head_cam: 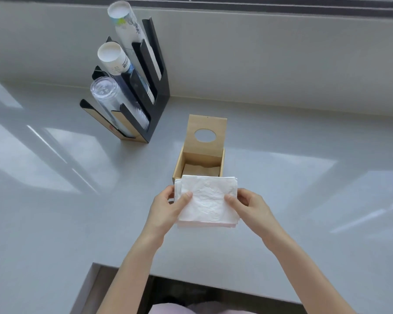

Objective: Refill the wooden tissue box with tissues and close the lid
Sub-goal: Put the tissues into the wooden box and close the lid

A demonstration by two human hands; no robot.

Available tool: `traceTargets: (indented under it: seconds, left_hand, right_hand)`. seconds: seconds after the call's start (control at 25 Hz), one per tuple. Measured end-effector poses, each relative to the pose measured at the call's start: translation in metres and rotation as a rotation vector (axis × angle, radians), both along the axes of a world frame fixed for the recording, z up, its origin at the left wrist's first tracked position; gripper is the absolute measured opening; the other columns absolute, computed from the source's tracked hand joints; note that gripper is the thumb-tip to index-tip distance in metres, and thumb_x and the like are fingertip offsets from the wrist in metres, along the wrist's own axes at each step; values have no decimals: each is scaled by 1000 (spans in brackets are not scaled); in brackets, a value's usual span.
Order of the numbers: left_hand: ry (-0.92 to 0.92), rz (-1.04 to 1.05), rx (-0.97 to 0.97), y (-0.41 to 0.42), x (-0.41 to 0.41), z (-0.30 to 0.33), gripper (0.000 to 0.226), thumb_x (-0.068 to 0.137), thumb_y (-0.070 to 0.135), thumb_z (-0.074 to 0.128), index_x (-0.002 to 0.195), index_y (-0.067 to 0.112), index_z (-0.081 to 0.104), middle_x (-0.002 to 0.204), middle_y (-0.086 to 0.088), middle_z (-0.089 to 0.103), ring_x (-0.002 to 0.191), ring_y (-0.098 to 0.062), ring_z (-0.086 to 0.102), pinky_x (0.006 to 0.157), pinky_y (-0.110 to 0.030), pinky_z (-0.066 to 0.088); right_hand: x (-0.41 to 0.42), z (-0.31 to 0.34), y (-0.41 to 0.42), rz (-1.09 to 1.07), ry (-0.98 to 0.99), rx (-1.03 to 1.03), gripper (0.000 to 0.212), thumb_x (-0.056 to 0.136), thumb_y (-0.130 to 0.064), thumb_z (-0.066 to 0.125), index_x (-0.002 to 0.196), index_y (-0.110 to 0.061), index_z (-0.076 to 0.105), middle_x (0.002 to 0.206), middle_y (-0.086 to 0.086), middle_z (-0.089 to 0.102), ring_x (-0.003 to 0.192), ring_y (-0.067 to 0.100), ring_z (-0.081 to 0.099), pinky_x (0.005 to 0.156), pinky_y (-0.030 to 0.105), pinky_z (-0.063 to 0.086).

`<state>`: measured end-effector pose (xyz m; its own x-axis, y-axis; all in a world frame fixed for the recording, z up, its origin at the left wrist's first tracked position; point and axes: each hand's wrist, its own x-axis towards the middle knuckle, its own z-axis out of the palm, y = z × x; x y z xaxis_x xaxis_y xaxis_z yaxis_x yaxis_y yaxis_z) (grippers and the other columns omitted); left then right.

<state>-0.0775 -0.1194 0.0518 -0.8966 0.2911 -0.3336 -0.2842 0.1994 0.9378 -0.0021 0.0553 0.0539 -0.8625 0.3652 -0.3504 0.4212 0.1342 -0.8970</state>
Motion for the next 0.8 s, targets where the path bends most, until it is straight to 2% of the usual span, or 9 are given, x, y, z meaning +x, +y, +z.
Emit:
traceTargets:
  seconds: [0.24,0.44,0.6,0.68,0.72,0.8]
  left_hand:
    - [108,40,-175,17,-38,7,35,81,29,65,110,17,52,106,-3,61,97,-24,60,87,-38,50]
    - [232,-61,-329,25,-74,15,29,80,30,65,102,17,51,98,1,59,90,-20,57,79,-32,47]
    - [320,-121,-461,31,-96,11,33,80,33,63,103,12,52,97,-3,62,89,-24,57,77,-34,46]
    - [353,-156,-530,34,-104,7,34,81,35,61,103,10,50,101,-6,64,92,-27,58,74,-34,45]
    - [370,-173,-569,36,-108,5,35,82,35,60,103,10,49,103,-7,65,94,-29,58,71,-34,43]
    - [415,-198,-633,40,-113,0,35,83,36,57,104,9,48,104,-9,65,95,-31,58,67,-34,39]
  right_hand:
    - [-36,8,12,-59,14,81,17,87,-27,56,101,-19,64,96,-4,67,90,13,62,72,22,47]
    - [-65,11,13,-101,-1,181,20,85,-25,58,104,-19,60,84,-8,62,85,14,60,61,20,44]
    - [-87,8,17,-96,-7,268,22,86,-25,58,106,-17,56,74,-14,57,70,2,55,53,15,38]
    - [-97,7,16,-77,-17,326,22,87,-24,56,107,-14,55,78,-9,59,68,0,53,50,15,38]
    - [-100,6,16,-63,-26,352,22,87,-23,54,107,-12,54,85,-4,61,72,6,56,52,18,41]
    - [-105,4,13,-44,-57,429,23,88,-22,49,105,-8,52,96,8,64,84,24,60,66,35,52]
